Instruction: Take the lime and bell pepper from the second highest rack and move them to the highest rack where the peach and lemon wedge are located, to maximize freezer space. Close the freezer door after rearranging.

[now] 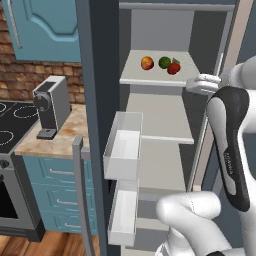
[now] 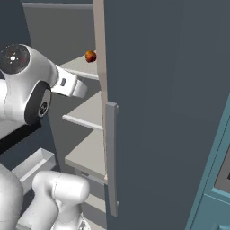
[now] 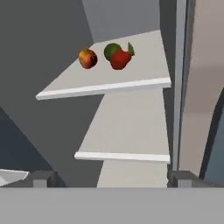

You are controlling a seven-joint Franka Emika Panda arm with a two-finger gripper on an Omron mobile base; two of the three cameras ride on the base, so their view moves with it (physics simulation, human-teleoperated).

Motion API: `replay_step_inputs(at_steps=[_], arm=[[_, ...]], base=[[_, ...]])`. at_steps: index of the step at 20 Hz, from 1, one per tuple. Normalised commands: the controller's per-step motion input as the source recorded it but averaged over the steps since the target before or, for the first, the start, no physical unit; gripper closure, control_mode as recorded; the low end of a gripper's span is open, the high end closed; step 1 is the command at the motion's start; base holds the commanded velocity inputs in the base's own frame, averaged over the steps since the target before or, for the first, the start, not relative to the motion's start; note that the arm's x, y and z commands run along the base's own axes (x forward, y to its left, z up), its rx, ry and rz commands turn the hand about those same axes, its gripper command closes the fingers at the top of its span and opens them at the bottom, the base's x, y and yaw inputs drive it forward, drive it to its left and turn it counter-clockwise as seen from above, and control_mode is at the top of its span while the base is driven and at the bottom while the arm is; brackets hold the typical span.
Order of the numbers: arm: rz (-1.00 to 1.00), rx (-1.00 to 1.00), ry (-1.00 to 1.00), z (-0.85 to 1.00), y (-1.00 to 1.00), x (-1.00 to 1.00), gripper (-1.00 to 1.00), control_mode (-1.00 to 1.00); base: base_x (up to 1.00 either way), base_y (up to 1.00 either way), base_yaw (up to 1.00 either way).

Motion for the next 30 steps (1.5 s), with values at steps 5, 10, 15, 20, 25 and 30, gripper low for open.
replay_step_inputs(at_steps=[5,10,15,20,25,30], arm=[[0.19,-0.26,0.0,-0.33,0.2,-0.76,-1.0,-1.0],[0.05,-0.05,0.0,-0.08,0.08,-0.16,-1.0,1.0],[0.0,0.0,0.0,0.0,0.0,0.0,-1.0,1.0],[0.0,0.0,0.0,0.0,0.0,0.0,-1.0,1.0],[0.0,0.0,0.0,0.0,0.0,0.0,-1.0,1.0],[0.0,0.0,0.0,0.0,0.0,0.0,-1.0,1.0]], base=[[0.0,0.0,0.0],[-0.74,0.31,0.21],[-1.0,0.37,0.14],[-0.82,0.61,0.01],[-0.13,1.0,-0.1],[0.03,1.0,-0.3]])
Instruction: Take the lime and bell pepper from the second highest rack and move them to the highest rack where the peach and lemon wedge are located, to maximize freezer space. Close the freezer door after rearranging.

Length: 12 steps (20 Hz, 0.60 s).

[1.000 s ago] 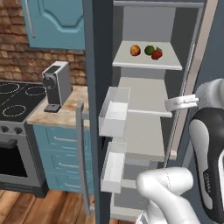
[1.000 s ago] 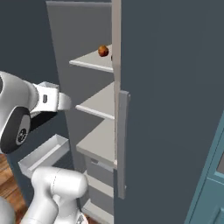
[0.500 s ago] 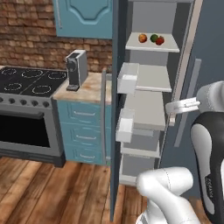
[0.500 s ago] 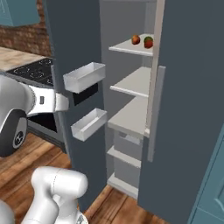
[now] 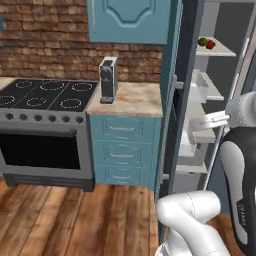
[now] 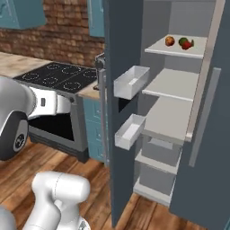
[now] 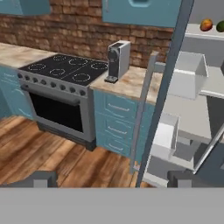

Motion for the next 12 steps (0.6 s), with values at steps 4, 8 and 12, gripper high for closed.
replay_step_inputs(at_steps=[4,8,12], arm=[[0.0,0.0,0.0,0.0,0.0,0.0,-1.0,1.0],[0.0,0.0,0.0,0.0,0.0,0.0,-1.0,1.0],[0.0,0.0,0.0,0.0,0.0,0.0,-1.0,1.0]], base=[[0.22,0.75,-0.59],[0.35,0.5,-0.56],[0.42,0.8,-0.65]])
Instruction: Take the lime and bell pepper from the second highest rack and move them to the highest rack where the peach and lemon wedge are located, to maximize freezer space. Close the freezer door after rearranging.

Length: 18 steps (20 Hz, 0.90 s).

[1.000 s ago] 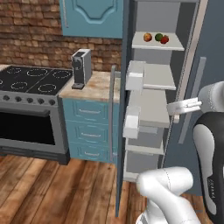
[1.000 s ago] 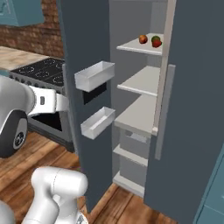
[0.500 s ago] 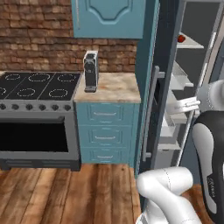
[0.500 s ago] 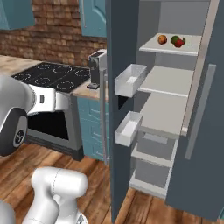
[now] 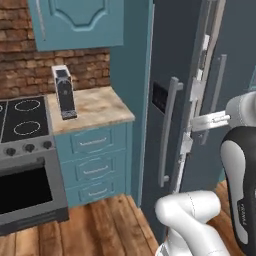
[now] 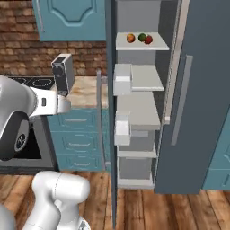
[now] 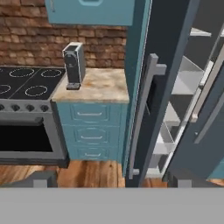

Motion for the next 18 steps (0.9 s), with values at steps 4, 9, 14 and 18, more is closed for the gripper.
replay_step_inputs(at_steps=[4,9,14,18], arm=[[0.0,0.0,0.0,0.0,0.0,0.0,-1.0,1.0],[0.0,0.0,0.0,0.0,0.0,0.0,-1.0,1.0],[0.0,0.0,0.0,0.0,0.0,0.0,-1.0,1.0],[0.0,0.0,0.0,0.0,0.0,0.0,-1.0,1.0]], base=[[0.42,0.84,-0.63],[0.39,0.82,-0.62],[0.38,0.79,-0.63],[0.39,0.78,-0.6]])
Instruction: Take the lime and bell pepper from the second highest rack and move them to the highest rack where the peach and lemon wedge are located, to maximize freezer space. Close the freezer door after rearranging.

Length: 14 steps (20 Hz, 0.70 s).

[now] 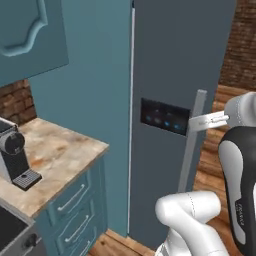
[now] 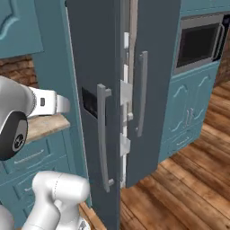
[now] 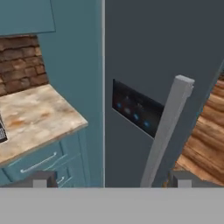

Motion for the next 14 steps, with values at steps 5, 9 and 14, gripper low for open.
replay_step_inputs(at_steps=[5,9,14], arm=[[0.0,0.0,0.0,0.0,0.0,0.0,-1.0,1.0],[0.0,0.0,0.0,0.0,0.0,0.0,-1.0,1.0],[0.0,0.0,0.0,0.0,0.0,0.0,-1.0,1.0]], base=[[0.4,0.71,-0.57],[0.4,0.53,-0.52],[0.38,0.2,-0.35]])
